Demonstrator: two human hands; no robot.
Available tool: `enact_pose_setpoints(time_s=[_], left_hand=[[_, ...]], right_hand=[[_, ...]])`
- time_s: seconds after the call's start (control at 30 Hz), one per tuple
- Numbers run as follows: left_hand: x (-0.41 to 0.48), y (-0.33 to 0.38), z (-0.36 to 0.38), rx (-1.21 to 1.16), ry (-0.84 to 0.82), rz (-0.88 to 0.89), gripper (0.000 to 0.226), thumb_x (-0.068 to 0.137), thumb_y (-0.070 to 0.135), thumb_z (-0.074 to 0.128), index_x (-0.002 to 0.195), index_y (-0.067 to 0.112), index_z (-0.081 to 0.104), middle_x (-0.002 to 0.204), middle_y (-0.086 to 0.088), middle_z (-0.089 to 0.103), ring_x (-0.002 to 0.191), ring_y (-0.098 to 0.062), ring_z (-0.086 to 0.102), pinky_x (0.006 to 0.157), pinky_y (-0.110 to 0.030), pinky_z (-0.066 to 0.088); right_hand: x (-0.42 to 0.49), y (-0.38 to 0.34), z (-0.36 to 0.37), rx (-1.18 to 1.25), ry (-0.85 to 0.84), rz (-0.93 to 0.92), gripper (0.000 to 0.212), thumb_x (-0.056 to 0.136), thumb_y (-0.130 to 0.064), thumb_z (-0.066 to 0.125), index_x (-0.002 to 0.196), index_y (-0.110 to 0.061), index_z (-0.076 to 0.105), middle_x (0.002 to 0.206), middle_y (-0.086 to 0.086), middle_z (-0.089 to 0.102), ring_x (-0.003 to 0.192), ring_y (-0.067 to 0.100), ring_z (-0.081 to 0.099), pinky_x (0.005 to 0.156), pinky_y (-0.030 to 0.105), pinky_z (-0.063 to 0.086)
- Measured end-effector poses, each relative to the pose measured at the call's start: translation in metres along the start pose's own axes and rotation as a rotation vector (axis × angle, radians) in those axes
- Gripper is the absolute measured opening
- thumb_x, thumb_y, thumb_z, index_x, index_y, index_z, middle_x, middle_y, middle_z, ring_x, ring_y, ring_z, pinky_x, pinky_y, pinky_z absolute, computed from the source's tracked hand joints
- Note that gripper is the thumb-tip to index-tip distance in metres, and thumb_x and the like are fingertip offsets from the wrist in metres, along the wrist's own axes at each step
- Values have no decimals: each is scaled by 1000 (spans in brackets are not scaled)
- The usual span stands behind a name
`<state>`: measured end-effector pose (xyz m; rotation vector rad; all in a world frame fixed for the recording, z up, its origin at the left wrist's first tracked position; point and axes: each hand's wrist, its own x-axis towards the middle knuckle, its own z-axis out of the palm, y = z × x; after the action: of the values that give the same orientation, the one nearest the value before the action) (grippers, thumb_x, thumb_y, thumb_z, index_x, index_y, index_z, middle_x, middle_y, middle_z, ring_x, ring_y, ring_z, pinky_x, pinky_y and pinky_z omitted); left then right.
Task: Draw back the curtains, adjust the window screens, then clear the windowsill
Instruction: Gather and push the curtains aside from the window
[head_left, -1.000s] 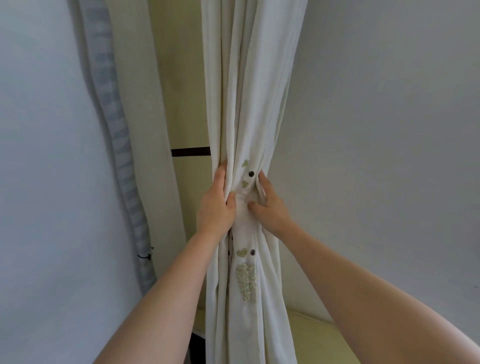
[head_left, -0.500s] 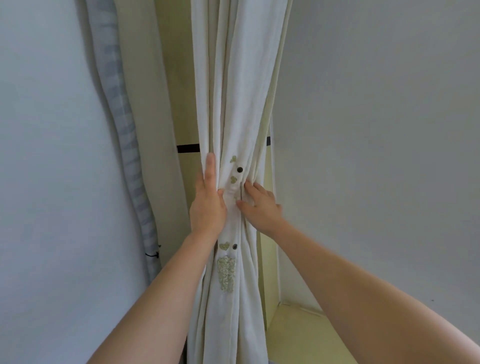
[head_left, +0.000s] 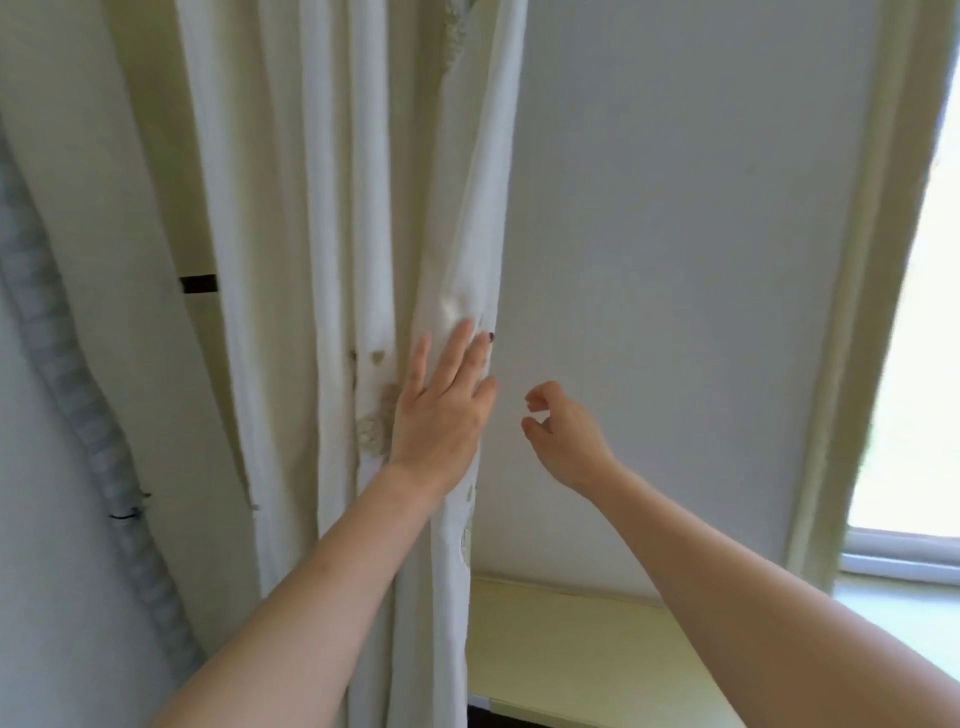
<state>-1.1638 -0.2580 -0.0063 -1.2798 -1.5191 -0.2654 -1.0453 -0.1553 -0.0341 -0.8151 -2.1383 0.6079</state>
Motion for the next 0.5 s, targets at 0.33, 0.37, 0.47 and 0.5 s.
enact_pose_setpoints(time_s=[0.33,0.37,0.47,0.5], left_hand=[[70,213,-76,-310,17,140,16,63,6,64,63,18,53,49,-1,51,47,-24,56,55,-28,46],[78,232,-87,-342,-21,143,12,64,9,61,65,18,55,49,-1,52,46,-24,57,48,-26,42],[94,301,-128,-477,-68,91,14,67,12,71,68,16,58,51,-3,57,46,-25,59,41,-23,39],[96,321,-140,-545,-84,72,12,71,15,71,70,14,58,55,-5,60,50,-28,60,43,-25,42]], right_hand=[[-115,124,-204,-225,278,234,15,88,-20,56,98,-9,57,83,5,58,88,31,59,75,36,46],[-125,131,-221,-241,293,241,14,87,-20,56,96,-8,58,80,9,61,86,33,60,75,38,48],[-167,154,-280,-302,326,272,15,89,-22,55,86,-8,62,88,19,69,88,35,62,76,37,47],[-180,163,-298,-325,330,284,18,90,-23,54,79,-11,60,88,19,69,86,34,61,73,35,44]])
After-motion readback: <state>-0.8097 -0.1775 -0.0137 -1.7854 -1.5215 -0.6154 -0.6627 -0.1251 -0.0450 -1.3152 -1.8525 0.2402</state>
